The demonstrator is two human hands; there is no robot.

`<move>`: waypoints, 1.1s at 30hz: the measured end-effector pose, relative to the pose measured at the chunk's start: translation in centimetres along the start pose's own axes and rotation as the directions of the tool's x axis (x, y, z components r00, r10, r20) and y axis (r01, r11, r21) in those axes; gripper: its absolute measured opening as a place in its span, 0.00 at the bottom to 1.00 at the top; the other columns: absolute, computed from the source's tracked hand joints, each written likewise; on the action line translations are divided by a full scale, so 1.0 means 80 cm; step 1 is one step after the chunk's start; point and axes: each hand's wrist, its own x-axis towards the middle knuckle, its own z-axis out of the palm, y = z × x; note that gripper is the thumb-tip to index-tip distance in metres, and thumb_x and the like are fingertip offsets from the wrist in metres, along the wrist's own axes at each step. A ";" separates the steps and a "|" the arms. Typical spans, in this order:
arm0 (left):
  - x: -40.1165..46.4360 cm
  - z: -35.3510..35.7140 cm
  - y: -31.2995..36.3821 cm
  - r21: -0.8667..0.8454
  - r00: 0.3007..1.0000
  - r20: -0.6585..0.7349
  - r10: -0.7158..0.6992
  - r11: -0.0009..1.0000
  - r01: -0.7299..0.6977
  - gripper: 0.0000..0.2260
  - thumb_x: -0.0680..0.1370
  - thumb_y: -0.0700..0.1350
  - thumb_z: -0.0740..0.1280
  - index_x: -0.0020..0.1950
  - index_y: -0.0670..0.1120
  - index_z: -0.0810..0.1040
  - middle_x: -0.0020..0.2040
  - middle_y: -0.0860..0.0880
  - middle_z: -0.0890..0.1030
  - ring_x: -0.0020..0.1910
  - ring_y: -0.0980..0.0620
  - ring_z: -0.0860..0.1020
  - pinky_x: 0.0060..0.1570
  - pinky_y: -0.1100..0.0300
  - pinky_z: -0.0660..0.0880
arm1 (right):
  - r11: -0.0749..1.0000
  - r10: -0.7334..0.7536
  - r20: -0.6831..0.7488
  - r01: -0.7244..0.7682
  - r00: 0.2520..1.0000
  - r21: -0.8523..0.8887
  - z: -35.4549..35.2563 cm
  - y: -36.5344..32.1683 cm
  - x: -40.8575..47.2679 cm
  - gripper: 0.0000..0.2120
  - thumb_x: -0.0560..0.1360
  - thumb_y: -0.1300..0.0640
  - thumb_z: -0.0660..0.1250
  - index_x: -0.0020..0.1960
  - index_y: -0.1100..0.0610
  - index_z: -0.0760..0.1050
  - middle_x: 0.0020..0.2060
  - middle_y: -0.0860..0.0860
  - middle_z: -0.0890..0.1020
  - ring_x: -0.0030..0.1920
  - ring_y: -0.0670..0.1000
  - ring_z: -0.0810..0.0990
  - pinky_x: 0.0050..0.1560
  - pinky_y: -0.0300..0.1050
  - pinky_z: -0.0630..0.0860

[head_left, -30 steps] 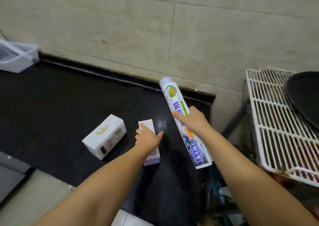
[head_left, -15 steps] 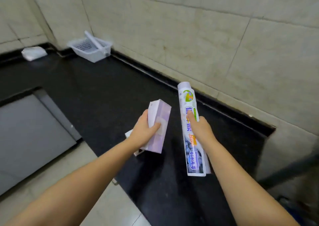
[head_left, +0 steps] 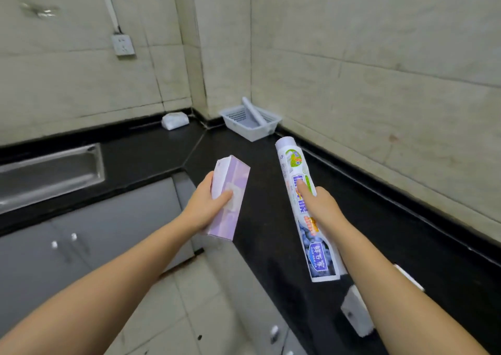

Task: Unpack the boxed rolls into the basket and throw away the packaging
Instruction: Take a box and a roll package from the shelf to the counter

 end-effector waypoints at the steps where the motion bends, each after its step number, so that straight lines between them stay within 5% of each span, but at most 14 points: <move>1: 0.012 -0.023 -0.014 0.012 1.000 -0.008 0.001 1.000 -0.001 0.21 0.77 0.50 0.64 0.69 0.50 0.65 0.60 0.51 0.76 0.53 0.51 0.77 0.45 0.61 0.72 | 1.000 0.002 0.003 -0.002 1.000 0.004 0.021 -0.009 0.009 0.28 0.70 0.32 0.59 0.49 0.57 0.74 0.42 0.54 0.82 0.37 0.49 0.82 0.29 0.39 0.71; 11: 0.149 -0.067 -0.133 0.089 0.989 0.139 -0.058 0.995 0.045 0.21 0.77 0.50 0.64 0.68 0.49 0.63 0.61 0.48 0.74 0.55 0.50 0.76 0.50 0.57 0.74 | 0.988 0.084 -0.003 -0.084 0.996 -0.131 0.146 -0.026 0.151 0.25 0.72 0.33 0.60 0.48 0.56 0.73 0.39 0.52 0.81 0.35 0.48 0.81 0.27 0.38 0.70; 19: 0.333 -0.065 -0.192 0.247 0.933 0.357 -0.040 0.968 -0.053 0.24 0.76 0.53 0.64 0.70 0.51 0.62 0.64 0.49 0.74 0.58 0.50 0.75 0.59 0.50 0.73 | 0.935 0.208 -0.041 -0.211 0.977 -0.283 0.204 -0.013 0.338 0.25 0.73 0.35 0.59 0.50 0.58 0.71 0.45 0.54 0.78 0.35 0.46 0.74 0.34 0.43 0.67; 24: 0.447 -0.063 -0.226 0.306 0.911 0.404 -0.077 0.950 -0.056 0.27 0.75 0.55 0.64 0.72 0.52 0.59 0.66 0.48 0.72 0.59 0.50 0.74 0.59 0.51 0.72 | 0.888 0.275 -0.069 -0.281 0.959 -0.363 0.233 -0.024 0.422 0.28 0.74 0.35 0.57 0.54 0.61 0.70 0.49 0.57 0.78 0.43 0.54 0.76 0.44 0.46 0.70; 29: 0.564 -0.021 -0.263 0.445 0.821 0.568 -0.052 0.859 -0.253 0.33 0.74 0.59 0.62 0.75 0.53 0.51 0.65 0.45 0.71 0.55 0.46 0.76 0.52 0.52 0.75 | 0.824 0.339 -0.163 -0.376 0.927 -0.425 0.266 -0.023 0.486 0.30 0.74 0.35 0.57 0.57 0.61 0.69 0.55 0.59 0.79 0.52 0.58 0.79 0.48 0.49 0.73; 33: 0.645 0.016 -0.288 0.411 0.650 0.758 0.055 0.734 -0.540 0.36 0.75 0.60 0.60 0.77 0.51 0.46 0.70 0.47 0.65 0.61 0.48 0.74 0.53 0.54 0.74 | 0.775 0.362 -0.311 -0.469 0.879 -0.423 0.293 -0.025 0.515 0.30 0.73 0.34 0.58 0.56 0.61 0.69 0.55 0.60 0.79 0.54 0.60 0.79 0.49 0.51 0.74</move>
